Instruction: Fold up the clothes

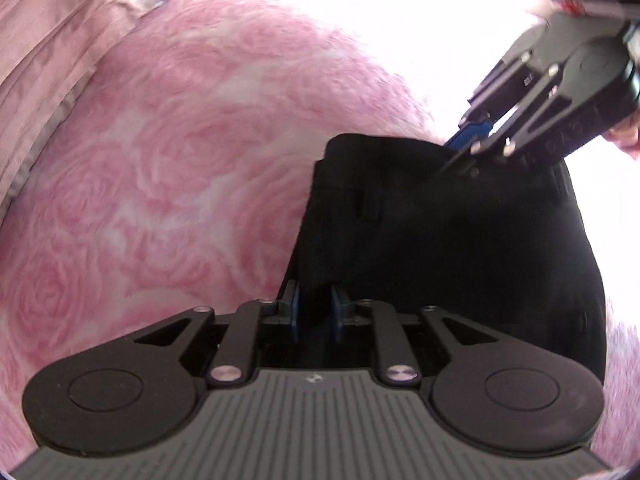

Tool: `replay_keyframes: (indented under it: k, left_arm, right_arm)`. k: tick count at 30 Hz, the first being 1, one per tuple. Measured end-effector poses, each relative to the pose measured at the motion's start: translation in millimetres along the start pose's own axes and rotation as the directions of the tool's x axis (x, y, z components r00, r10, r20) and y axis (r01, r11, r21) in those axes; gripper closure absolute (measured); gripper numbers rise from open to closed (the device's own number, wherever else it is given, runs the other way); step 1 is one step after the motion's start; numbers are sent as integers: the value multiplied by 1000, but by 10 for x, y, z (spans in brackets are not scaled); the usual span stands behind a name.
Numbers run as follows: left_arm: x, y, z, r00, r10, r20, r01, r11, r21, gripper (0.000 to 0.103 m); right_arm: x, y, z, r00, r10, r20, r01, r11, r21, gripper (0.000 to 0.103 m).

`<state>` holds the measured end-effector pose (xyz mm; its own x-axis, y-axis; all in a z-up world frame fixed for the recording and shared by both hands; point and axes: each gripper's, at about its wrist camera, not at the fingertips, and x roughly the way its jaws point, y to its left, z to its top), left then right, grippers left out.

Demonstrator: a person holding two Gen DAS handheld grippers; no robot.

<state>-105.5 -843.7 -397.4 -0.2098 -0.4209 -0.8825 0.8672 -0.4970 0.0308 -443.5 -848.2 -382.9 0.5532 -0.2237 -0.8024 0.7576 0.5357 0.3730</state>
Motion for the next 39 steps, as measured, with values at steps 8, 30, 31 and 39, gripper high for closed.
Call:
replay_keyframes:
  k: [8,30,31,39]
  left_arm:
    - [-961,189,-991,997,70,-24,-73,988,-135,79]
    - [-2273,224,-3490,983,183,-27,-185,978,-93,79]
    - [-2357,69,-3439,987,161,12,-161,986,-38,76]
    - [-2216,-1376,-3304,993,-27,118,-29,895,445,48]
  right_arm:
    - [-497,348,-405,971,-173,163,178,984,-20,64]
    - [-436,3072,-2799,921,-380,81,334,880,337,43]
    - [-419,3174,-2898,918,-390,71,341,868,361,43]
    - [-433,3430,-3292,904,-414,108,324,828,458,43]
